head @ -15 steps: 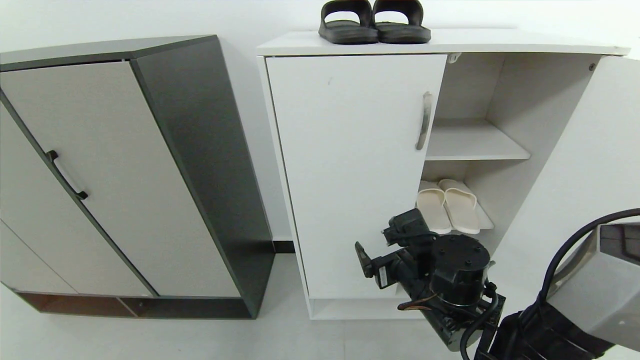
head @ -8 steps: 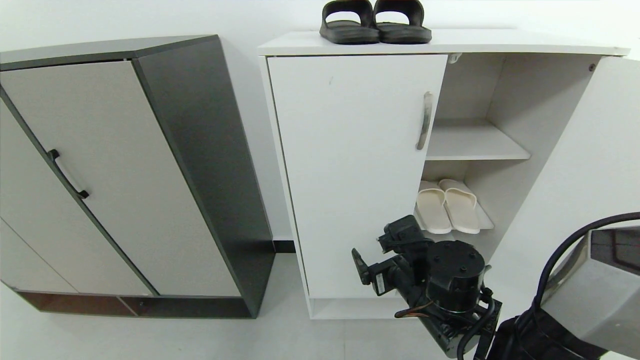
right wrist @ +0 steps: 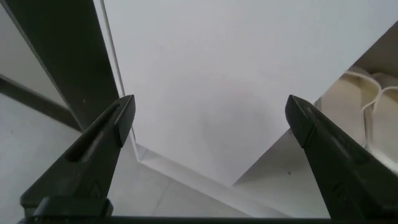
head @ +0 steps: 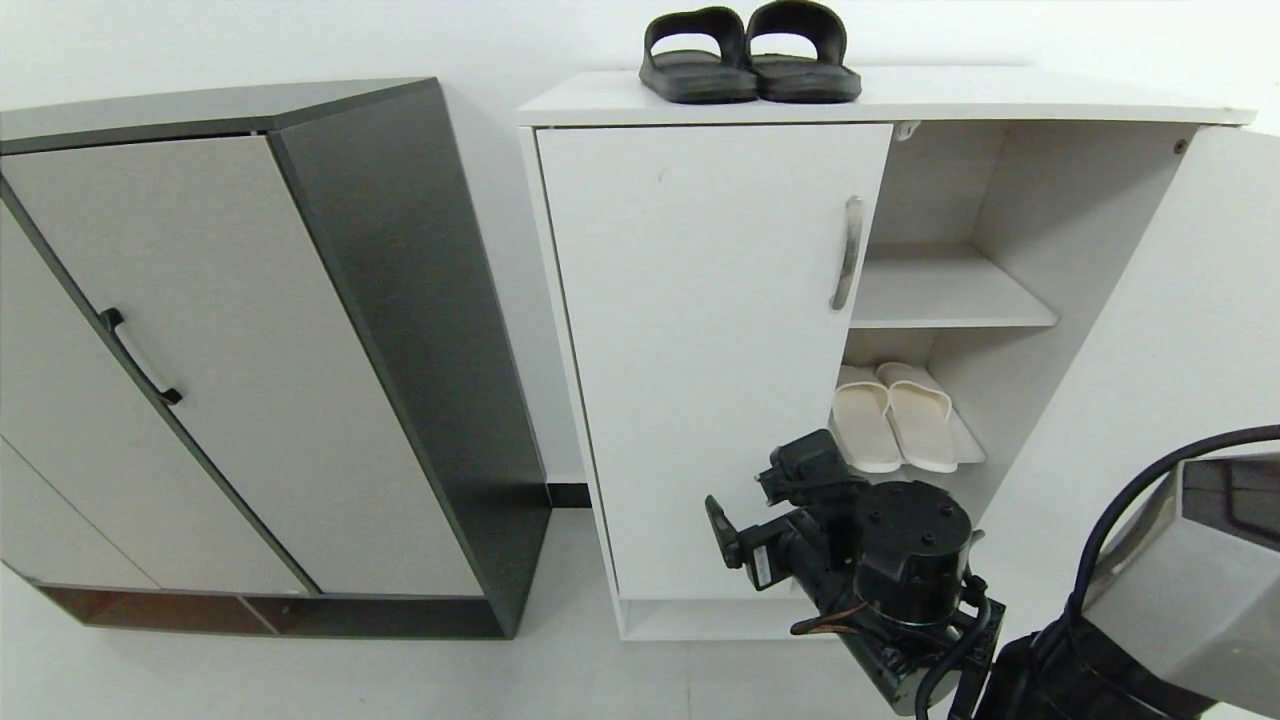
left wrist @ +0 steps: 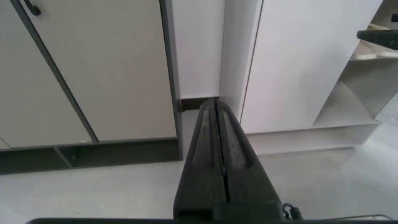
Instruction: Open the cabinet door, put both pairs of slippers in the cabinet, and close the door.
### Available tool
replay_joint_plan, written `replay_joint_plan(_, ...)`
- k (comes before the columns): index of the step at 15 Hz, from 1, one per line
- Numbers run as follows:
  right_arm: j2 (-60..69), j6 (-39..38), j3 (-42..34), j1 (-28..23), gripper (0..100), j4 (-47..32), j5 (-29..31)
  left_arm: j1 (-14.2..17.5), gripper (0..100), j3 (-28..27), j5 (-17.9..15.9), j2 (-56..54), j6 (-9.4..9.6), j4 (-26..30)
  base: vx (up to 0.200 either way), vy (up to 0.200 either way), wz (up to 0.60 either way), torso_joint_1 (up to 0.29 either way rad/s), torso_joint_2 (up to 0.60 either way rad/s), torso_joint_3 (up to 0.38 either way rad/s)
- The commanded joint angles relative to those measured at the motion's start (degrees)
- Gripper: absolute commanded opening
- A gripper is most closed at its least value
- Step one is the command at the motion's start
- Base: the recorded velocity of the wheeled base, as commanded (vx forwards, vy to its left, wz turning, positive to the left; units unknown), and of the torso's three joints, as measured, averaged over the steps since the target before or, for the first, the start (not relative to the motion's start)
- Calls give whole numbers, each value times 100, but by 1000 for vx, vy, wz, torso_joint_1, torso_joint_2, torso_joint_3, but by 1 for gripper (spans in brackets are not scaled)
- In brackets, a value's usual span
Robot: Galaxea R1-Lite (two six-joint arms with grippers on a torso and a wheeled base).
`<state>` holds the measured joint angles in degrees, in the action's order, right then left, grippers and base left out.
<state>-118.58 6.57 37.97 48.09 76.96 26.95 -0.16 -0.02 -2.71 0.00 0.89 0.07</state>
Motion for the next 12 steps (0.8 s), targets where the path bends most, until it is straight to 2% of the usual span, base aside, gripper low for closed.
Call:
replay_joint_plan(1, -16, 11, 0, -2, 100, -23, 3, -2, 0, 2, -2, 9, -1, 10, 0, 0, 0, 7, -95, -349)
replay_joint_plan(5, -16, 11, -9, -2, 100, -23, 3, -2, 0, 2, -2, 9, -1, 10, 0, 0, 0, 58, -493, -358)
replay_joint_plan(12, -16, 11, -9, -2, 100, -32, 3, -2, 0, 2, -2, 9, -1, 10, 0, 0, 0, 131, -463, -332)
